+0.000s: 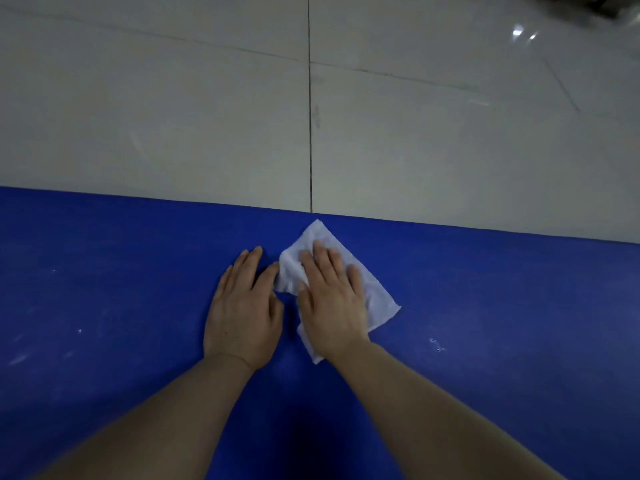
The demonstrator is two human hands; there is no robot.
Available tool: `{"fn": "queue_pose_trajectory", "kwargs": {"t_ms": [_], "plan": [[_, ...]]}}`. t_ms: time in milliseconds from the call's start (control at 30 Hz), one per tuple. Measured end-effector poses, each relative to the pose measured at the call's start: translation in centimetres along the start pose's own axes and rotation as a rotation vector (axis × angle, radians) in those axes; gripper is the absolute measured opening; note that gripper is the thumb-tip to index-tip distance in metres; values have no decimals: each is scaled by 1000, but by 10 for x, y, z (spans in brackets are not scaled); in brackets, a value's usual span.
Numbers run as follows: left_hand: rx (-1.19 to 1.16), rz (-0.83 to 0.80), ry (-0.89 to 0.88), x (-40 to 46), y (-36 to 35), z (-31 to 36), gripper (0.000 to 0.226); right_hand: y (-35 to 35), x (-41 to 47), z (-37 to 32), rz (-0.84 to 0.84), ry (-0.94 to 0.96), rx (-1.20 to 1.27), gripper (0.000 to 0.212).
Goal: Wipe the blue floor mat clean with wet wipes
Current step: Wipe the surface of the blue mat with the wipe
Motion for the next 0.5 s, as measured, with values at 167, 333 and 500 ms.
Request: {"fn": "queue_pose_trajectory", "kwargs": {"t_ms": [167,333,500], "plan": [[-7,0,8,-1,1,0,41,22,-25,86,185,-389,-158,57],[6,-29,20,1,2,3,43,32,-36,115,82,-687,-110,59],[-5,-38,24,0,3,2,42,1,-32,23,131,-161,-138,67]]}}
Point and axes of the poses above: each hand's wrist, its own x-axis towards the middle knuckle, its own y-axis out of the back of the hand, z = x × y, the point moved 1 cm from there along x, towards the middle knuckle, and after that the axes turned 13 degrees about z, right-handed, at the moved point
